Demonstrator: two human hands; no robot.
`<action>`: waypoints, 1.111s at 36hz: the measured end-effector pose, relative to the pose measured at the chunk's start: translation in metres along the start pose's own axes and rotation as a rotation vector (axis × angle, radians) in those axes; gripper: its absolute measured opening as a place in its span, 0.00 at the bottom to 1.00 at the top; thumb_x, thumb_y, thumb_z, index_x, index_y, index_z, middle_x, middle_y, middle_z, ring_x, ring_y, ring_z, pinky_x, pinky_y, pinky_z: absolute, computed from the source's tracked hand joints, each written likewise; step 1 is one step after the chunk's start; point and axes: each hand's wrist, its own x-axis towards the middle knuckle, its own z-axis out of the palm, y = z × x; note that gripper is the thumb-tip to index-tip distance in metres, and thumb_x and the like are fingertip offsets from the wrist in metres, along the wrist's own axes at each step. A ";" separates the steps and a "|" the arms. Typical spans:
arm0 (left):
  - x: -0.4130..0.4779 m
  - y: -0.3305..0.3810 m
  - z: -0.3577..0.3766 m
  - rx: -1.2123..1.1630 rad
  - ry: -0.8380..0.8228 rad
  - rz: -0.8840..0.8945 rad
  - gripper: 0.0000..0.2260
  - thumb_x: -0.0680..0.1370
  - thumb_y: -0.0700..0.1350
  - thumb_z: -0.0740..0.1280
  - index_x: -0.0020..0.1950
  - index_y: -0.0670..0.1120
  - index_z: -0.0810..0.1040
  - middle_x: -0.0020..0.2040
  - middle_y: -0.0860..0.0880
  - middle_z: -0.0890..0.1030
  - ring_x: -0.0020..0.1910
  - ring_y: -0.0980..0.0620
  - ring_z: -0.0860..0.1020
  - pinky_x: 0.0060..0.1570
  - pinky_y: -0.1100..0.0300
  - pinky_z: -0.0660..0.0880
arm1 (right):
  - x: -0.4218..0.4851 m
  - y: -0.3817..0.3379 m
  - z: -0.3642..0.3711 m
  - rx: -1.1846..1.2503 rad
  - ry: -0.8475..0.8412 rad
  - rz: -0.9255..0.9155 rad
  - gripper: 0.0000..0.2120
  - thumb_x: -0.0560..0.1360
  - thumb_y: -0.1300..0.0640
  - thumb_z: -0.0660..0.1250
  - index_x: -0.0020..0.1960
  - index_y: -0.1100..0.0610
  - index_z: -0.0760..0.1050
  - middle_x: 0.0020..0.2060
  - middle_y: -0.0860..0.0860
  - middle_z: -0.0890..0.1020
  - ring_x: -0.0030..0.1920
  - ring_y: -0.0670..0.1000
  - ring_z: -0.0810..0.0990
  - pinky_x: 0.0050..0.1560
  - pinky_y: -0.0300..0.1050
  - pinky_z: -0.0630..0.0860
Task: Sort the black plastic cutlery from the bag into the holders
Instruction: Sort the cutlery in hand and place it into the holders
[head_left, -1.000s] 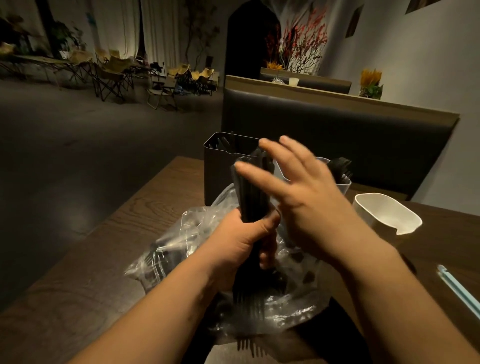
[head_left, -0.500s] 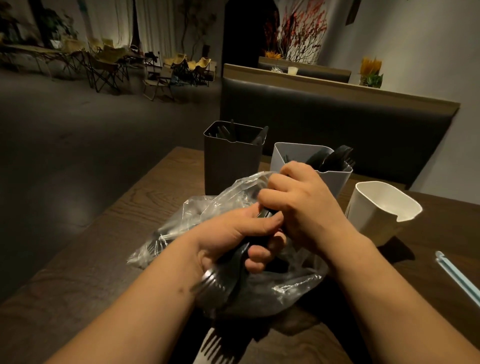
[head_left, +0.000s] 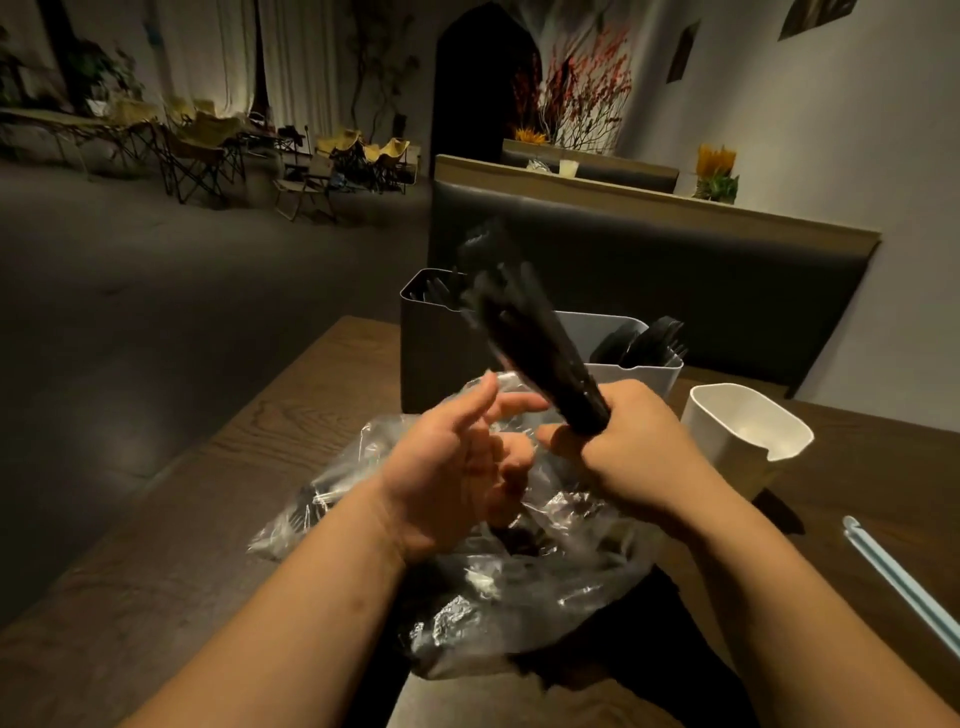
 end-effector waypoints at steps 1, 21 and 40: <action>0.001 -0.001 0.004 0.022 0.076 0.064 0.20 0.78 0.61 0.60 0.56 0.47 0.81 0.34 0.48 0.72 0.29 0.52 0.69 0.31 0.59 0.66 | -0.005 -0.001 0.001 0.154 -0.036 0.068 0.19 0.72 0.61 0.73 0.27 0.54 0.69 0.21 0.47 0.71 0.25 0.48 0.68 0.30 0.43 0.64; 0.005 -0.031 0.026 0.358 0.081 0.108 0.11 0.80 0.39 0.65 0.62 0.40 0.75 0.54 0.44 0.86 0.61 0.42 0.81 0.64 0.47 0.77 | -0.050 0.019 0.043 0.952 -0.445 0.419 0.12 0.77 0.69 0.62 0.55 0.57 0.77 0.35 0.53 0.80 0.32 0.48 0.79 0.31 0.40 0.70; 0.012 -0.037 0.034 -0.003 0.160 0.364 0.06 0.76 0.42 0.68 0.53 0.46 0.79 0.41 0.44 0.77 0.41 0.46 0.79 0.44 0.47 0.77 | -0.055 0.006 0.066 1.709 -0.074 0.582 0.30 0.80 0.37 0.55 0.62 0.60 0.82 0.60 0.63 0.82 0.60 0.64 0.82 0.66 0.63 0.71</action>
